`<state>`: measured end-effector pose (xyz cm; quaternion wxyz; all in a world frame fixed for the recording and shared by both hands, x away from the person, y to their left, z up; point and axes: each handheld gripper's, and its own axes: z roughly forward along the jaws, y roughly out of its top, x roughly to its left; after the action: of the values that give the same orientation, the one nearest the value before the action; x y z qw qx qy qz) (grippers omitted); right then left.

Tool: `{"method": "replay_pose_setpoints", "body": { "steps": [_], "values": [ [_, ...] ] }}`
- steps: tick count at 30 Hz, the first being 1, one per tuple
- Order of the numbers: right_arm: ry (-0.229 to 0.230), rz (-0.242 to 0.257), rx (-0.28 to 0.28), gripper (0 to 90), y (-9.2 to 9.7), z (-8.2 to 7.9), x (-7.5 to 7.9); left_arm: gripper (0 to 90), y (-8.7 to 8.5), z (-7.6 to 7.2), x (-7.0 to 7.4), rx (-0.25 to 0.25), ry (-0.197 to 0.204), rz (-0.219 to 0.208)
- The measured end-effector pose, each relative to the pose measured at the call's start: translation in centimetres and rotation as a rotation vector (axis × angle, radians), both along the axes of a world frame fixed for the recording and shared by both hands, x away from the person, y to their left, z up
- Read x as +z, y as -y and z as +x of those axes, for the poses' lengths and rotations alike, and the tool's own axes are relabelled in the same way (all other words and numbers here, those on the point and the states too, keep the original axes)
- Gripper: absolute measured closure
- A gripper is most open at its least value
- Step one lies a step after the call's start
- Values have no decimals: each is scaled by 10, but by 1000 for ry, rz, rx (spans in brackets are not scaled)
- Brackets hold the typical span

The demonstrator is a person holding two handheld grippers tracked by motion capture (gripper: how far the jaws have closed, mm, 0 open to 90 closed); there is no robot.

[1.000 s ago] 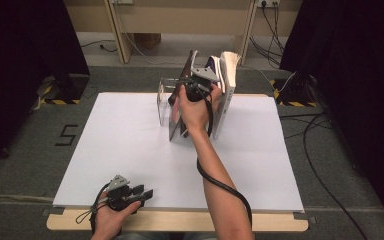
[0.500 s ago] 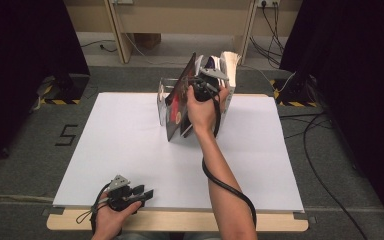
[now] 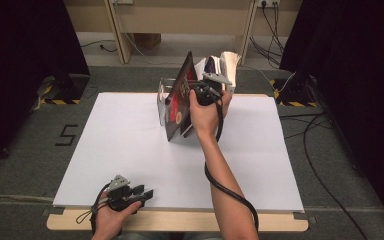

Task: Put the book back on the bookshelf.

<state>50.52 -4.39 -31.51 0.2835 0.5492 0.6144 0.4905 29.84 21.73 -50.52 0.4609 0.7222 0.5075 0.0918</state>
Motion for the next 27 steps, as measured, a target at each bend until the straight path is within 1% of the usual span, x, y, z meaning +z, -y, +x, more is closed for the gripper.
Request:
{"method": "replay_pose_setpoints", "body": {
  "steps": [10,14,27],
  "values": [
    [-3,4,11,679,7,-11,-7,512,1,0,0,-2,2,0],
    [-6,20,19,664,10,-14,-10,511,1,0,0,-2,2,1],
    [-10,38,38,654,16,-22,-15,512,1,0,0,-3,2,1]
  ]
}}
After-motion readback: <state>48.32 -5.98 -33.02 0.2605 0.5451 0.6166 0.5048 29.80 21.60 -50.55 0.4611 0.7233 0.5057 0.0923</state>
